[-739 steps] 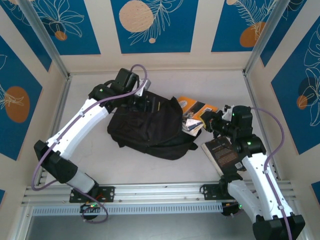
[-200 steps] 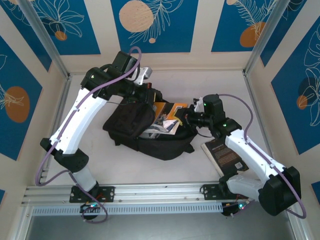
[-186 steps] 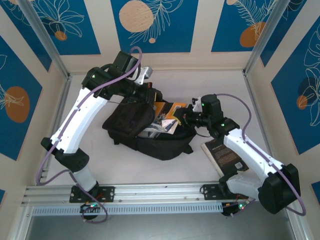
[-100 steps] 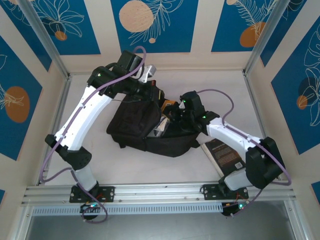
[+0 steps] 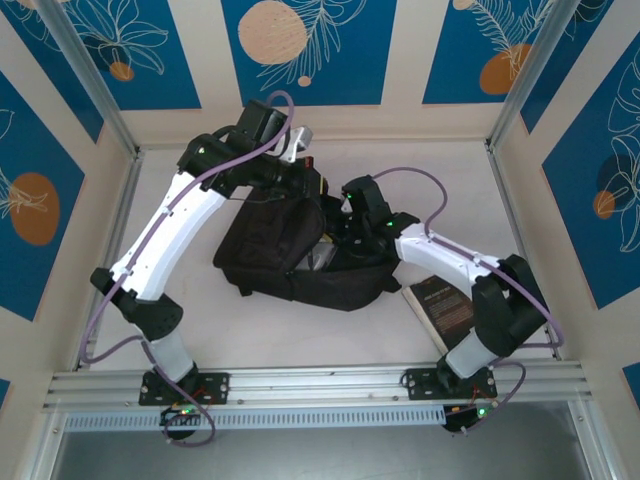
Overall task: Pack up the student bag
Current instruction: Place the book in the student bag, then close the student bag at the center of the table.
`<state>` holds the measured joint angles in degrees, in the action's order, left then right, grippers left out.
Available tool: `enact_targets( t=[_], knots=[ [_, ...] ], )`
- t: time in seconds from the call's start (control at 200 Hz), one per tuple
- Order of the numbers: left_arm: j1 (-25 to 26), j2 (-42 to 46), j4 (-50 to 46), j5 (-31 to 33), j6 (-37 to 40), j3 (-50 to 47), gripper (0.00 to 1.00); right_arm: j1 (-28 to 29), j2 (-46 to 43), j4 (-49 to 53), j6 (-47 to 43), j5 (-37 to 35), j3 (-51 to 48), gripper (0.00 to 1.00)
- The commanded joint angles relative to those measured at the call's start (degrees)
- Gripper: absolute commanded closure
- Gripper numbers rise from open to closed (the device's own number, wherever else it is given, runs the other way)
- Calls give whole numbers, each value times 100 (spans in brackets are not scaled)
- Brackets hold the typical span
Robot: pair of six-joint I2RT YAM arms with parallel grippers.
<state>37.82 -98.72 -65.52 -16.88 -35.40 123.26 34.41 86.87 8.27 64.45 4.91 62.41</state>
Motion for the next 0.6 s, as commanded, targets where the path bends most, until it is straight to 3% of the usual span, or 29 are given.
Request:
enact_targets(
  t=[0.0,0.195,0.42,0.545,0.595],
  knots=[
    [-267,425,472,483,-118,-435,100,-135,-659,727,-815,159,268,36],
    [-724,553,795,1115,-263,-1197,100,-489,-1728,1347,-1287,187,-104,34],
    [-1363,230,955,1488,-119,-1115,100,-1531,-2721,2788,-1794,274,-273,38],
    [-1744,26,941,1702,78,-858,100,-1775,-2924,3871,-2432,-354,-282,41],
    [-1864,-73,902,1747,140,-720,100,-1788,-3067,4144,-2574,-919,-425,41]
  ],
)
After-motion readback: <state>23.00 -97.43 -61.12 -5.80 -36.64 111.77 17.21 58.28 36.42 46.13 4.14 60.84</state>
